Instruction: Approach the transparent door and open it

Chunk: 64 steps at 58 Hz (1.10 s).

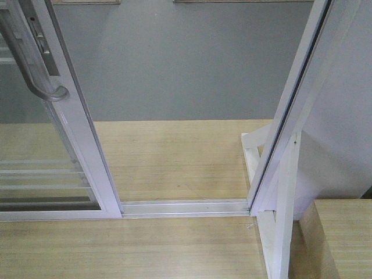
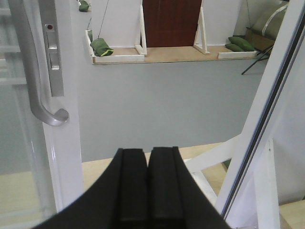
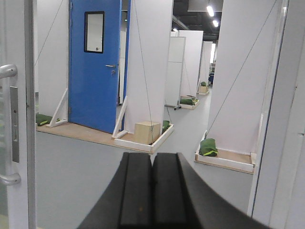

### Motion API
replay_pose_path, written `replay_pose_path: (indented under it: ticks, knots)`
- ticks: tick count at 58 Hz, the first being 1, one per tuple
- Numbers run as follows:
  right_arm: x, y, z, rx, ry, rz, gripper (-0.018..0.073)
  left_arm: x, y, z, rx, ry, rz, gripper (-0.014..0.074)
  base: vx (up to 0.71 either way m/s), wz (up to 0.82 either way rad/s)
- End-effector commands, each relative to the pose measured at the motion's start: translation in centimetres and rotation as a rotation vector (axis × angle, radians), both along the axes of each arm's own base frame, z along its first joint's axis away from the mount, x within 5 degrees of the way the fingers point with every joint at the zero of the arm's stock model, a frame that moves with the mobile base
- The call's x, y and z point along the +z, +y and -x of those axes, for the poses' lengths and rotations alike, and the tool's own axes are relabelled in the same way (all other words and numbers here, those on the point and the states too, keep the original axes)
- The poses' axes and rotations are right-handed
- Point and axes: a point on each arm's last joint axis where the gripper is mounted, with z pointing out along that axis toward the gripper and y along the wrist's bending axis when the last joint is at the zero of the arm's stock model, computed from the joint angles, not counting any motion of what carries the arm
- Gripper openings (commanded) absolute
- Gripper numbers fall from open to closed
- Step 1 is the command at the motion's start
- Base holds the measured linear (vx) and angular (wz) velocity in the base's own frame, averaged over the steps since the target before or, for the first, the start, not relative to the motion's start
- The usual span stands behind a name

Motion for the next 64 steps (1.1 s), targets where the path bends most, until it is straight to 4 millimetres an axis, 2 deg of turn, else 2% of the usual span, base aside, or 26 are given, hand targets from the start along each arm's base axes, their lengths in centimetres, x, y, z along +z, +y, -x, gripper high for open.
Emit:
replay_pose_path:
  ticks: [1,26,45,51,59,64]
  knots:
    - [1.2,-0.4,0.0,-0.039,-0.050,-0.021,-0.0005,1.3,0.0,-0.1,0.013,-0.057,0.066,0.0003,0.00,0.00]
    - [1.2,-0.4,0.0,-0.042,-0.052,-0.022,-0.0005,1.3,0.1,-0.1,0.014,-0.056,0.067,0.0003,0.00,0.00]
    - [1.2,-0.4,0.0,-0.042,-0.052,-0.023,-0.0005,3.1,1.3,-0.5,0.140,-0.288,-0.051,0.0003,0.00,0.00]
    - [1.2,-0.4,0.0,-0.042,-0.052,-0.023,-0.0005,3.2,1.3,-0.5,0.142,-0.302,-0.068,0.0003,0.00,0.00]
    - [1.2,-0.4,0.0,-0.042,-0.052,-0.023,-0.0005,2.6,1.3,-0.7,0.142,-0.287,-0.072,0.0003,0.00,0.00]
    - [1.2,-0.4,0.0,-0.043,-0.052,-0.023,-0.0005,1.1,1.3,-0.9,0.141,-0.257,-0.077,0.0003,0.00,0.00]
